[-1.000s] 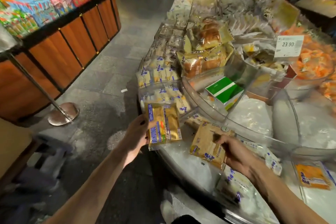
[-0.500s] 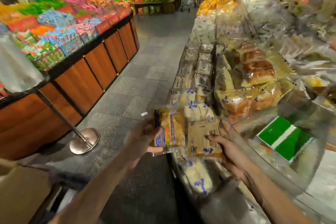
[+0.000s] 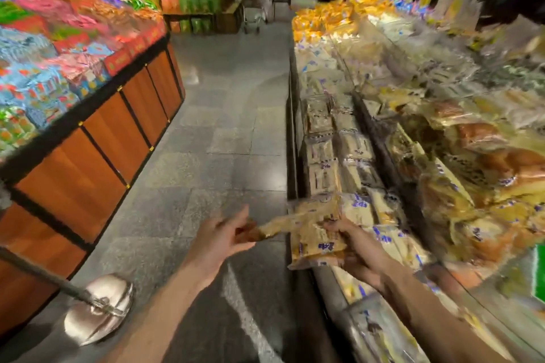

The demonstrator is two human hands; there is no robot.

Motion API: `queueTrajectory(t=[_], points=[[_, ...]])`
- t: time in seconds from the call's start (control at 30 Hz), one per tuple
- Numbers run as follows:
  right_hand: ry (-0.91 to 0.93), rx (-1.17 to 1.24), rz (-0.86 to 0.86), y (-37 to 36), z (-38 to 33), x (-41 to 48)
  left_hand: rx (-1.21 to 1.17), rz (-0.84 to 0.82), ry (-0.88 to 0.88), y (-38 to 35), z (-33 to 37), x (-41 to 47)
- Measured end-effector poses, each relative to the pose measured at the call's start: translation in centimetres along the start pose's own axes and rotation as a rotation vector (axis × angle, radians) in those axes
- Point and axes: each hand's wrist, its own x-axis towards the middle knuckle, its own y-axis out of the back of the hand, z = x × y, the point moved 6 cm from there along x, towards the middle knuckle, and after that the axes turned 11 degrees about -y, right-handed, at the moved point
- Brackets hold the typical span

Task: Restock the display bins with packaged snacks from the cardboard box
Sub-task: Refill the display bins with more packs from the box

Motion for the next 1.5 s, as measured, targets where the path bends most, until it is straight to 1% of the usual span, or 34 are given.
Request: queueTrajectory(t=[0.07,0.13,0.23,0.3,0.43,0.53,0.63,0.73,0.8,0.87,0.93,1.03,1.13,1.2,1.27,1.33,1.4,1.43,1.47,1.5], points=[[0.02,0.006,0.023,-1.2,-1.0,1.5,0.145,-0.066,-0.002,1.2,0.7,3.4],[0.06,0.023,0.045,-1.8,-2.0,2.8,0.287,-0.116,-0.044,1.6,1.4,7.0],[0.115,0.063,0.097,-1.5,-3.9,5.2,0.289,-0.185,-0.079,0.4,2.2,12.2],[0.149,0.083,0.126,-1.0,-5.4,7.5,0.297,-0.228,-0.045,-0.4,2.0,16.3],[0.179,0.119,0.191,0.9,-9.6,13.4,0.259,-0.397,0.076,-2.9,0.3,24.5],[0.205,0.065,0.31,2.9,-13.8,17.3,0.395,-0.473,0.131,-5.4,0.5,30.6],[0.213,0.023,0.401,4.8,-17.8,19.8,0.471,-0.563,0.102,-8.5,2.1,36.1],[0.22,0.124,0.474,6.8,-21.5,21.9,0.425,-0.56,0.087,-11.0,3.9,41.7],[0.225,0.191,0.486,7.8,-23.8,23.0,0.377,-0.577,0.095,-13.0,4.3,45.3],[0.233,0.224,0.511,9.0,-25.7,23.9,0.341,-0.576,0.129,-14.9,3.9,49.1],[0.231,0.269,0.581,10.4,-26.9,24.6,0.326,-0.596,0.167,-16.8,2.9,52.9],[0.252,0.389,0.69,12.8,-28.1,25.9,0.339,-0.681,0.175,-20.7,1.4,58.8],[0.289,0.529,0.79,13.5,-29.0,26.7,0.371,-0.82,0.193,-25.3,0.4,63.4],[0.335,0.599,0.847,13.2,-29.6,27.0,0.404,-0.914,0.183,-28.7,-0.2,66.1],[0.358,0.638,0.891,12.8,-30.1,27.4,0.473,-0.998,0.132,-31.9,-0.9,67.8],[0.35,0.698,0.948,12.6,-30.0,27.9,0.564,-1.113,0.06,-34.5,-1.8,68.2],[0.368,0.794,1.001,12.6,-29.7,28.3,0.63,-1.22,0.033,-36.7,-4.0,68.4],[0.373,0.808,1.009,12.6,-29.7,28.5,0.662,-1.226,0.01,-37.0,-4.7,68.3],[0.372,0.803,1.0,12.2,-30.0,28.8,0.708,-1.208,-0.055,-36.8,-4.8,68.2],[0.375,0.803,1.002,12.0,-30.2,28.8,0.794,-1.212,-0.176,-37.2,-4.7,68.0]])
